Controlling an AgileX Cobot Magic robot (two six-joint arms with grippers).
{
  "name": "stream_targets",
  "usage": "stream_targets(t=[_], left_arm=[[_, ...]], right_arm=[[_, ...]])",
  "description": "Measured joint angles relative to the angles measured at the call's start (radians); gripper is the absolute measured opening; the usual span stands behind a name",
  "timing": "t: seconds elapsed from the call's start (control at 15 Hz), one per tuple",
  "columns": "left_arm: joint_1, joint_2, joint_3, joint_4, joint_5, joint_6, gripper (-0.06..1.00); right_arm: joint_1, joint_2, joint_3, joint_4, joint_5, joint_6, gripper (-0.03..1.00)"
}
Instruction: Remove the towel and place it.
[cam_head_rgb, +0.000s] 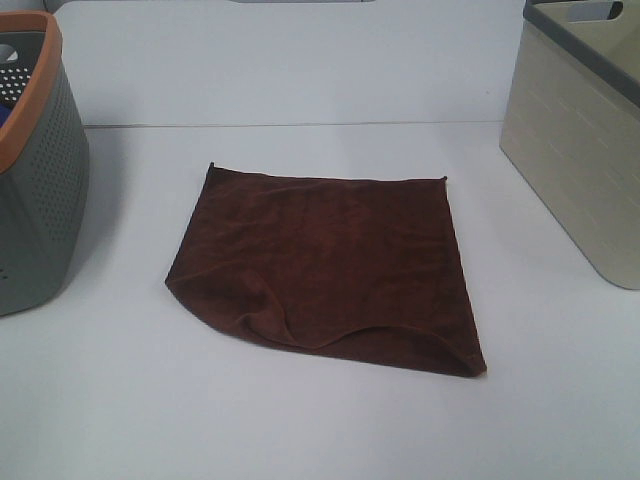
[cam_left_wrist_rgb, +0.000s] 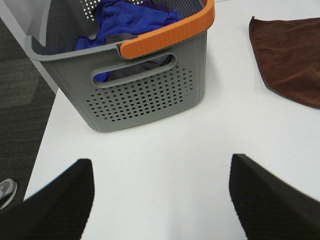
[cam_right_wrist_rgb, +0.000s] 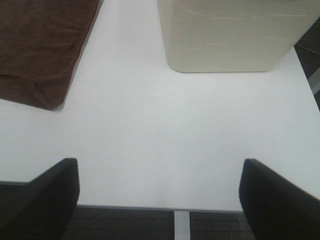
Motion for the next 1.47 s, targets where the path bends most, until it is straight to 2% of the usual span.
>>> stream_targets(t=[0.2,0.53,0.93,1.2,1.47], left_arm=[[0.0,-0.001,0.049,-0.026,-0.058,0.001,0.72],[0.0,-0.001,0.049,-0.055,-0.061,-0.036,0.72],[-0.001,-0.001,0.049,-0.057,-0.061,-0.035,0.72],[-0.047,-0.001,0.049,-0.057,-0.065,-0.036,0.72],[-0.051,-0.001,0.049,-0.057,-0.067,-0.036,0.72]], right_arm=[[0.0,0.0,0.005,0.0,-0.007,0.0,0.76],[0.0,0.0,0.005,0.009,-0.008,0.0,0.76],[0.0,0.0,0.005,0.009,-0.009,0.0,0.76],[0.0,0.0,0.005,0.009,-0.009,0.0,0.76],[0.0,0.0,0.005,0.009,-0.009,0.0,0.76]])
